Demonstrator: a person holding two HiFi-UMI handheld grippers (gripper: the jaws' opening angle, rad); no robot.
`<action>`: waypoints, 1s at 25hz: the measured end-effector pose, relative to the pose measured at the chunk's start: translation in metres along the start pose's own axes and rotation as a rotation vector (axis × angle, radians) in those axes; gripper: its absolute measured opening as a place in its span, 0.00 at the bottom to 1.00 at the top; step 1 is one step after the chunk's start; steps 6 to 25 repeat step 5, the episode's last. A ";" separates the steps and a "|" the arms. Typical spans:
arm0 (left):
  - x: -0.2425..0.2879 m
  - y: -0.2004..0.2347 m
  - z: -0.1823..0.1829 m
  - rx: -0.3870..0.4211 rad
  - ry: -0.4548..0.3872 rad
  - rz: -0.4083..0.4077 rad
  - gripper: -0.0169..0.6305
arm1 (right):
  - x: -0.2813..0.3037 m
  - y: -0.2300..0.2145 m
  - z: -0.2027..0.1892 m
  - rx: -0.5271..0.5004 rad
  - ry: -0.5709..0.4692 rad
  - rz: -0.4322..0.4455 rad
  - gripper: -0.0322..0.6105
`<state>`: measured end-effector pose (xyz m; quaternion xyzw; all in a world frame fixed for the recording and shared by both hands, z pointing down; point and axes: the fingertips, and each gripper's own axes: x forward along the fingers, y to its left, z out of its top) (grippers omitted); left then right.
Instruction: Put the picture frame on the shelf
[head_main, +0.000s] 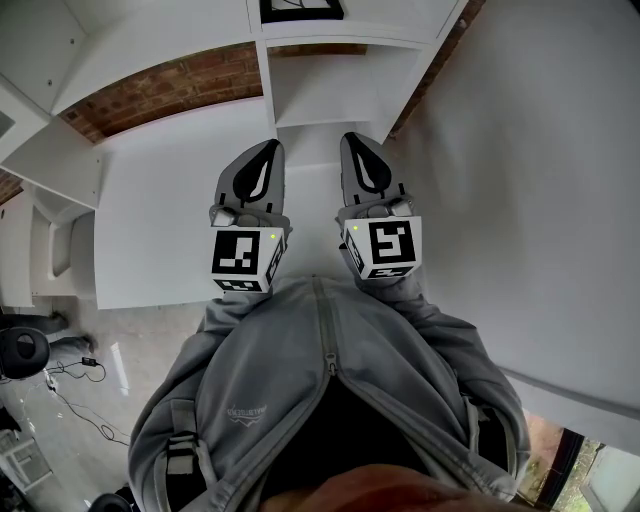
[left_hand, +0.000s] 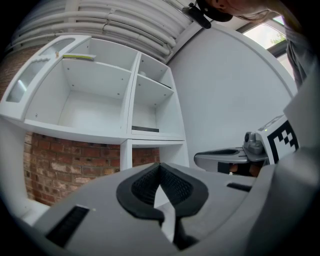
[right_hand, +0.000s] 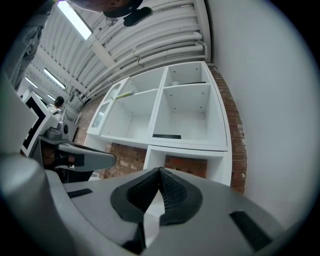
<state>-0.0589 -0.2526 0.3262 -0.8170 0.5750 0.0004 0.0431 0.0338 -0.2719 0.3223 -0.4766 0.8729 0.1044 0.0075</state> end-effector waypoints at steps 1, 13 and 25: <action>0.000 0.000 0.000 0.000 -0.001 -0.001 0.04 | 0.000 0.000 0.000 -0.004 0.002 0.001 0.09; 0.001 -0.003 -0.001 0.001 -0.002 -0.007 0.04 | -0.001 -0.001 0.001 -0.010 -0.004 0.006 0.09; 0.001 -0.003 -0.001 0.001 -0.002 -0.007 0.04 | -0.001 -0.001 0.001 -0.010 -0.004 0.006 0.09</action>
